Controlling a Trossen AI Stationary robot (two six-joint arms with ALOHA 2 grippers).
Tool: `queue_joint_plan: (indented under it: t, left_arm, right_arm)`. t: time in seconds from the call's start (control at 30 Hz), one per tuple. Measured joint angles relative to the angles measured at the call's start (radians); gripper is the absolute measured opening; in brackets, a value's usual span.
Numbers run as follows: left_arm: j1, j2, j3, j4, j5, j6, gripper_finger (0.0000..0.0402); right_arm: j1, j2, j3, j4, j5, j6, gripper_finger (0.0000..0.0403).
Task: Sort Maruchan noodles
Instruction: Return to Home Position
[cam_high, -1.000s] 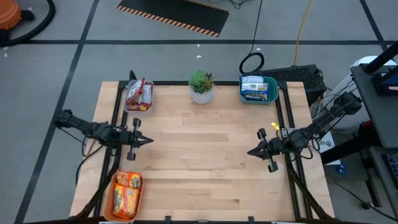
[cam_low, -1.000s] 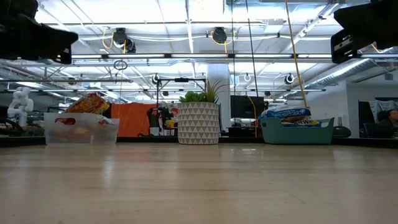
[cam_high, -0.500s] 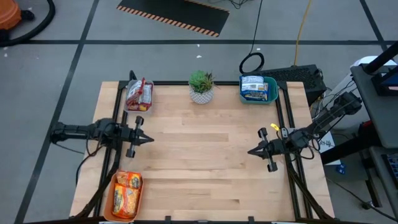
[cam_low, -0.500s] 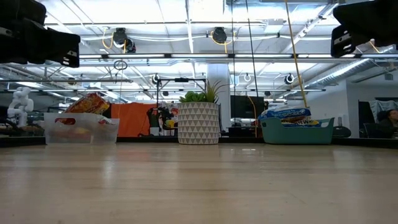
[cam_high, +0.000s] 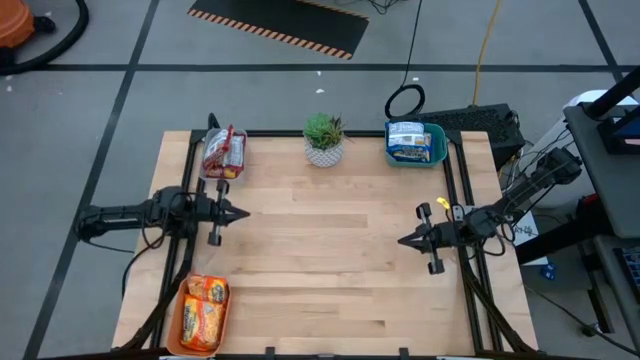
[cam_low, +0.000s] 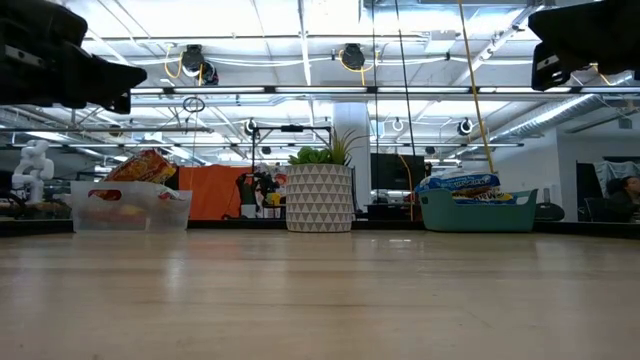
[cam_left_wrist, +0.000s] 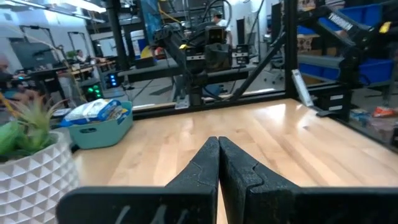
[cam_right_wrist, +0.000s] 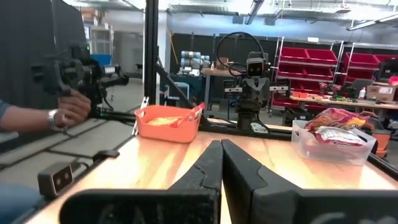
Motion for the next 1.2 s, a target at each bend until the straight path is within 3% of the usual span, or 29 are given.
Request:
queue_joint_plan:
  t: [0.13, 0.33, 0.53, 0.77, 0.87, 1.07, 1.2]
  left_arm:
    - [0.008, 0.0, 0.0, -0.005, -0.039, 0.038, 0.0005]
    - [0.008, 0.0, 0.0, -0.012, -0.194, 0.034, 0.0005]
    - [0.008, 0.0, 0.0, -0.006, -0.206, 0.022, 0.0005]
    - [0.008, 0.0, 0.001, -0.022, -0.206, -0.047, 0.0005]
    - [0.008, 0.0, 0.001, -0.021, -0.206, -0.024, 0.0005]
    - [0.008, 0.0, 0.001, 0.034, -0.21, 0.035, 0.0005]
    - [0.008, 0.0, 0.001, 0.032, -0.21, 0.033, 0.0005]
  right_arm:
    - [0.0, 0.0, 0.0, -0.055, 0.005, -0.013, 0.0]
    - [0.0, 0.0, 0.0, -0.189, 0.09, 0.034, 0.0]
    - [0.0, 0.0, 0.0, -0.275, 0.186, 0.009, 0.0]
    - [-0.014, 0.0, 0.0, -0.285, 0.177, -0.068, 0.0]
    - [-0.063, 0.001, 0.0, -0.247, 0.069, -0.103, 0.0]
    - [-0.199, 0.001, 0.0, -0.112, -0.302, -0.203, 0.0]
    - [-0.272, 0.002, 0.0, -0.119, -0.369, -0.206, 0.0]
